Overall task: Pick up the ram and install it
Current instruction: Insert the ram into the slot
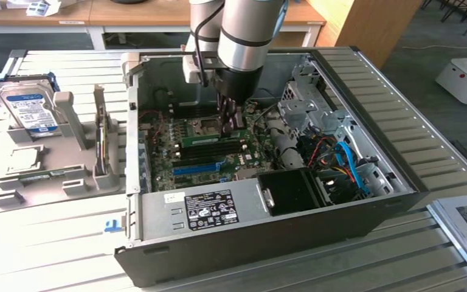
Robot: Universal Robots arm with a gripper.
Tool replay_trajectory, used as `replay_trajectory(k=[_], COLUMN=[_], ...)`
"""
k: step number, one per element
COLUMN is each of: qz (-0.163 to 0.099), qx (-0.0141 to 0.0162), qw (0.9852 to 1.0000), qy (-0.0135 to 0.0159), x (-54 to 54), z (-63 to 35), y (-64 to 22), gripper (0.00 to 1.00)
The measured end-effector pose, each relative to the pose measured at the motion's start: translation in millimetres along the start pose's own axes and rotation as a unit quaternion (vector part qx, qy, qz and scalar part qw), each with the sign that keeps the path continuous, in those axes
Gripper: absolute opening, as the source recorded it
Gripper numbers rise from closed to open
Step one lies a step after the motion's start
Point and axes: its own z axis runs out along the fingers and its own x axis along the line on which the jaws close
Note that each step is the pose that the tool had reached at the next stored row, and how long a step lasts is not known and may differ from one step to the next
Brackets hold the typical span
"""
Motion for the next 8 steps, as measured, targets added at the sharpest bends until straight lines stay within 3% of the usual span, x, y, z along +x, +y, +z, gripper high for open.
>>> replay_trajectory(k=[8], qz=[0.008], qx=[0.0003], qw=[1.0000], qy=[-0.0003], x=[0.0], z=[0.6], y=[0.3], gripper=[0.12])
